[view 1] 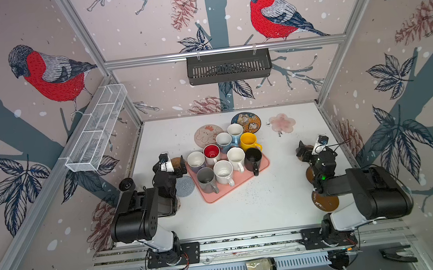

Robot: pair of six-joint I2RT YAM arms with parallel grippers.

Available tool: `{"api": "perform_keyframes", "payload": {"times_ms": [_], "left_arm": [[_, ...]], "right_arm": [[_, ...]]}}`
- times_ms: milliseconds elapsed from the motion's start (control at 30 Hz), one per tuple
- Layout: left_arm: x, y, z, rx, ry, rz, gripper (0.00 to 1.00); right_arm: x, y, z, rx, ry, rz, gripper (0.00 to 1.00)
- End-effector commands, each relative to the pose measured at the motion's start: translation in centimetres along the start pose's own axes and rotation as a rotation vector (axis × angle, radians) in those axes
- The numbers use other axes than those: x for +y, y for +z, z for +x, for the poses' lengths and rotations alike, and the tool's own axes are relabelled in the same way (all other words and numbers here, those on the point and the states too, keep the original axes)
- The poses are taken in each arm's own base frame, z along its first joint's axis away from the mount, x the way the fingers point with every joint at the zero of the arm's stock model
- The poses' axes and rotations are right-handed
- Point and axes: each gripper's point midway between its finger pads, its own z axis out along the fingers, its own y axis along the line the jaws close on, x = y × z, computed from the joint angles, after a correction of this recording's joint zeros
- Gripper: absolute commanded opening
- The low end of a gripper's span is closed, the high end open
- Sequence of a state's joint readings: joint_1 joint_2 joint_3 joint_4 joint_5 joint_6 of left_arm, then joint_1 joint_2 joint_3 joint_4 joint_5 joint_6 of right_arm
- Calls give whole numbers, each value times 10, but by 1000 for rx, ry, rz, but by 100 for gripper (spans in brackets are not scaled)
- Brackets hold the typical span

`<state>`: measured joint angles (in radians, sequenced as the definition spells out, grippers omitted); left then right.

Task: Place cups on coasters
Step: Move the tray to the center of the table.

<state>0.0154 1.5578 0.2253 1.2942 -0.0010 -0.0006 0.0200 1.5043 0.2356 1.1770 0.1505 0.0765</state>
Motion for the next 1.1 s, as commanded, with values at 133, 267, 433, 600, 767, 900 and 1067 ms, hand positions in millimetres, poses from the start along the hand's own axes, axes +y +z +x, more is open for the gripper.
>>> {"api": "perform_keyframes", "payload": {"times_ms": [133,267,433,600,767,900,1067], "left_arm": [[-2,1,-6,-21,1,13,99],[-3,1,-6,-20,1,14,99],[-2,1,-6,-21,1,14,99],[-2,3,-5,-13,-4,12,99],[0,2,-6,-19,-8,1,99],[17,-4,-14,-41,-50,-97,97],[28,-5,-37,-24,-70,-166,97]], "right_arm": [[1,0,-6,-21,0,-3,100],[1,0,-6,-21,1,-3,99],[1,0,-5,-20,1,-2,100],[0,0,-5,-19,4,-7,99],[1,0,-5,-18,5,-8,100],[-12,-1,-12,-38,38,64,100],[-25,2,-32,15,85,145,99]]}}
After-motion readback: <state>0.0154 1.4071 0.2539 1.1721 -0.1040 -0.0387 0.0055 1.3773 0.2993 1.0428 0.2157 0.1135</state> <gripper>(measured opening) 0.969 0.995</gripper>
